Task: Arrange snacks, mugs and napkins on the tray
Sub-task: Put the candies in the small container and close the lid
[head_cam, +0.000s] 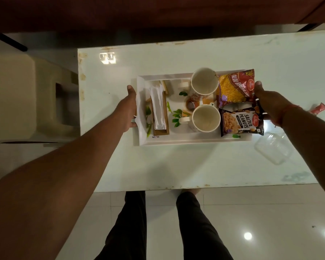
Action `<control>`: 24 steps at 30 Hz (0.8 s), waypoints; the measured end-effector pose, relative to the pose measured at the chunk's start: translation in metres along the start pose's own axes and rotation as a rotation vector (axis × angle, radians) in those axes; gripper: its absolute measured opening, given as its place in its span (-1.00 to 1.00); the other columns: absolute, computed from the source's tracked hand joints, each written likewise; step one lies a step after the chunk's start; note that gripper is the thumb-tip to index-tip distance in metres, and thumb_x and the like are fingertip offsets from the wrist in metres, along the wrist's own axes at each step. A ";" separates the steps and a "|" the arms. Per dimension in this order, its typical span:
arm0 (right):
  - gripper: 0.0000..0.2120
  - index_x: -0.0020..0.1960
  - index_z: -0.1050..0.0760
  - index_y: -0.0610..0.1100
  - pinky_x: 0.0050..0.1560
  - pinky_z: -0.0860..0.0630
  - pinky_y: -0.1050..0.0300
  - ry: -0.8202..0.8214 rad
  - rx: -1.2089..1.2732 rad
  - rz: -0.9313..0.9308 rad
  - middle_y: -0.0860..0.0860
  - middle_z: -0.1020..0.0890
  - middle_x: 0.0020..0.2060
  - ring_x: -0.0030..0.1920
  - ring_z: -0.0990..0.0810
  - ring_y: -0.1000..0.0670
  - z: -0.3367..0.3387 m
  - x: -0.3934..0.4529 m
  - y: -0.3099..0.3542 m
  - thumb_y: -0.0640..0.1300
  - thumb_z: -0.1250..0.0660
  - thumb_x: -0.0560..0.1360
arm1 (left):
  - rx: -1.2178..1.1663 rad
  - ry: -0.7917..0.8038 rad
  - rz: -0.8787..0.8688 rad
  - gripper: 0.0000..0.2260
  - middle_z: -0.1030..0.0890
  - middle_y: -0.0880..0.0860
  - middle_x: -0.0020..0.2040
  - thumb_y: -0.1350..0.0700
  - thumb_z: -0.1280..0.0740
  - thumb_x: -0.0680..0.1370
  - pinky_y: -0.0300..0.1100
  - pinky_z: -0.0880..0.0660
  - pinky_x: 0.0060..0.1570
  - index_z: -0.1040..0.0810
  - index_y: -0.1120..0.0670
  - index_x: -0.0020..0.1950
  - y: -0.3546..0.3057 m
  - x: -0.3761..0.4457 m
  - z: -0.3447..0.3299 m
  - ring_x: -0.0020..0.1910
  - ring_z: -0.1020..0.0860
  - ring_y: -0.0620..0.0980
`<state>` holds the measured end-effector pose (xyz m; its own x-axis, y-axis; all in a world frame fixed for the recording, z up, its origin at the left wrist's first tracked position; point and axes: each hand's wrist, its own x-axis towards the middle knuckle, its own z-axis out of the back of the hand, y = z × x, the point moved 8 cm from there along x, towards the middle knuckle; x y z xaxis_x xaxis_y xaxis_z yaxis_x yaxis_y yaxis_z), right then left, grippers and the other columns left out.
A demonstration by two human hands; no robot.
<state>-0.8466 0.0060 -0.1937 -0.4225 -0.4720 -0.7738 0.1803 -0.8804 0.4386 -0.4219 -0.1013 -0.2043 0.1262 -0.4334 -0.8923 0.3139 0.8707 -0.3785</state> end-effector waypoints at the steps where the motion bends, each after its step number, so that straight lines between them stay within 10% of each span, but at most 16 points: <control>1: -0.33 -0.02 -0.57 -0.04 0.22 -0.52 -0.22 -0.006 -0.008 0.003 -0.21 -0.65 0.07 0.11 -0.62 -0.22 0.001 0.000 0.001 0.49 0.01 0.48 | 0.001 -0.002 -0.001 -0.34 -0.58 0.07 0.25 -0.46 0.03 0.50 0.15 -0.51 0.13 -0.40 -0.11 0.42 -0.001 0.000 -0.001 0.15 -0.56 0.14; 17: -0.29 0.03 -0.52 -0.13 0.25 -0.48 -0.29 -0.043 -0.094 0.001 -0.27 -0.61 0.12 0.15 -0.59 -0.27 0.009 0.007 0.003 0.46 0.07 0.52 | 0.101 0.005 -0.055 -0.40 -0.58 0.04 0.14 -0.36 0.08 0.58 0.04 -0.52 0.06 -0.42 -0.03 0.39 -0.012 -0.004 -0.006 0.04 -0.56 0.08; 24: -0.30 0.48 -0.24 -0.23 0.36 -0.30 -0.25 -0.347 -0.470 0.185 -0.34 -0.33 0.40 0.39 -0.33 -0.37 0.021 -0.004 0.026 0.31 -0.01 0.61 | 0.826 -0.353 -0.738 -0.47 -0.39 0.24 0.41 -0.17 -0.03 0.65 0.09 -0.36 0.25 -0.28 0.12 0.50 -0.058 -0.026 0.013 0.36 -0.37 0.26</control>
<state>-0.8588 -0.0138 -0.1698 -0.5973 -0.6463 -0.4750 0.6176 -0.7484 0.2418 -0.4312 -0.1436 -0.1560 -0.1287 -0.9262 -0.3544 0.9222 0.0196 -0.3862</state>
